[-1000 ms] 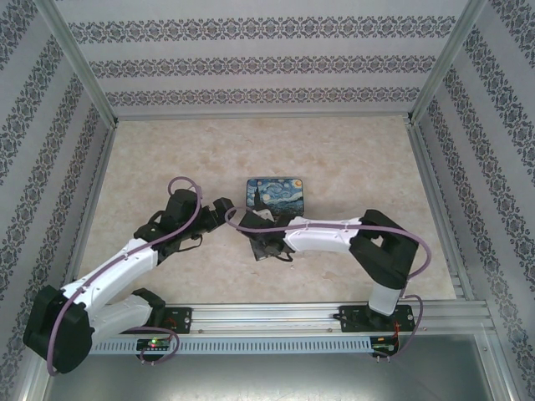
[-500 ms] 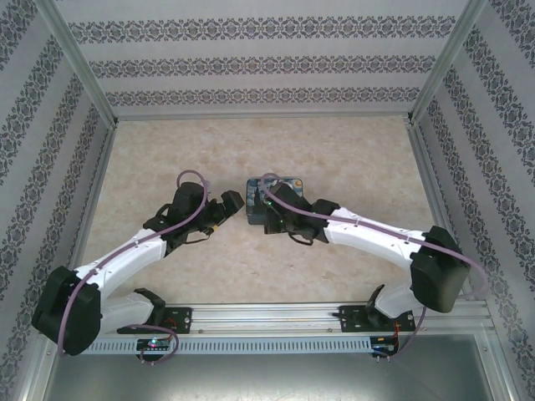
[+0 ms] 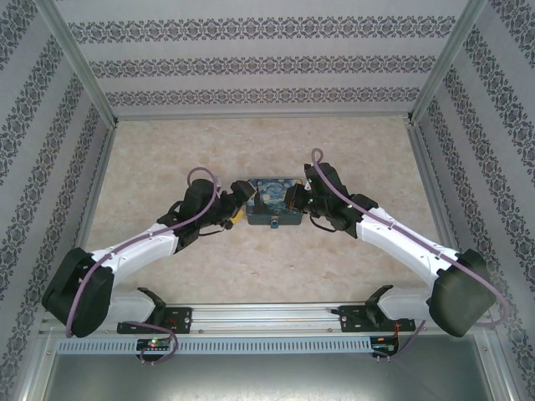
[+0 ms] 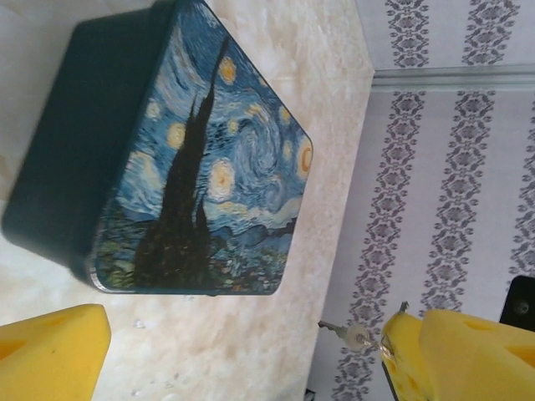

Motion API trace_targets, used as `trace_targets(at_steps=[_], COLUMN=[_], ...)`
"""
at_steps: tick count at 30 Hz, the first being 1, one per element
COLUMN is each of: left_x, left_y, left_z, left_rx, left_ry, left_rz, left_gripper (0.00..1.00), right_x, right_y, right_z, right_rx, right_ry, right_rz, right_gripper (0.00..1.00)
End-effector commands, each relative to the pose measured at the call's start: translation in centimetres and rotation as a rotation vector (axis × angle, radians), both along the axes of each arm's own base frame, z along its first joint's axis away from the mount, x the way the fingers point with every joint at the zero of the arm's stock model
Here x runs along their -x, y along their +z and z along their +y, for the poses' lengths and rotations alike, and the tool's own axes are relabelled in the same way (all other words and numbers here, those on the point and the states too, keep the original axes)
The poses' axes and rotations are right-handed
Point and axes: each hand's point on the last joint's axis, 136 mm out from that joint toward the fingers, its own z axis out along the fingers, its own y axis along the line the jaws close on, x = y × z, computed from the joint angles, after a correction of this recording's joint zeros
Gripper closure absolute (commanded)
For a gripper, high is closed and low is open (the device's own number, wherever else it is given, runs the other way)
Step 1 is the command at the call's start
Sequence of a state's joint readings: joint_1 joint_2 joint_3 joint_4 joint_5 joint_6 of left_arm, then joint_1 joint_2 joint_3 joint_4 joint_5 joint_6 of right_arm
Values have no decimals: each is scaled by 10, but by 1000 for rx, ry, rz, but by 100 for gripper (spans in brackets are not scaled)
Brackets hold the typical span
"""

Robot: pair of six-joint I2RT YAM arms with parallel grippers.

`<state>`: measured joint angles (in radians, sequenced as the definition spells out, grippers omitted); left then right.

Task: Unlock a padlock with a key

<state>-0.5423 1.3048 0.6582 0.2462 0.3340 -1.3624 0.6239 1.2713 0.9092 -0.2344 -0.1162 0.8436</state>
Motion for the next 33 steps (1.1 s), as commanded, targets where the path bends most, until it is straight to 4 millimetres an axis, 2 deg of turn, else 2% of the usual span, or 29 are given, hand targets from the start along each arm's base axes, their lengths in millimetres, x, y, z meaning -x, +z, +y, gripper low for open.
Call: trace_targets(at_steps=[1, 9, 16, 23, 33], left_x=[-16, -37, -48, -51, -51], left_y=[38, 34, 36, 40, 39], left_z=[-22, -61, -81, -93, -97], left_rx=[168, 460, 550, 596, 631], left_ry=[37, 99, 136, 141, 145], left_rz=[-28, 94, 120, 133, 139], left_gripper=[8, 23, 32, 36, 37], right_x=[-5, -19, -27, -31, -32], right_y=[16, 30, 37, 36, 31], right_z=[3, 3, -7, -8, -1], right_rx=[-80, -139, -181, -200, -209], right_ry=[-26, -96, -198, -246, -257], right_rz=[-20, -58, -81, -83, -75], right_gripper=[100, 100, 100, 100, 100])
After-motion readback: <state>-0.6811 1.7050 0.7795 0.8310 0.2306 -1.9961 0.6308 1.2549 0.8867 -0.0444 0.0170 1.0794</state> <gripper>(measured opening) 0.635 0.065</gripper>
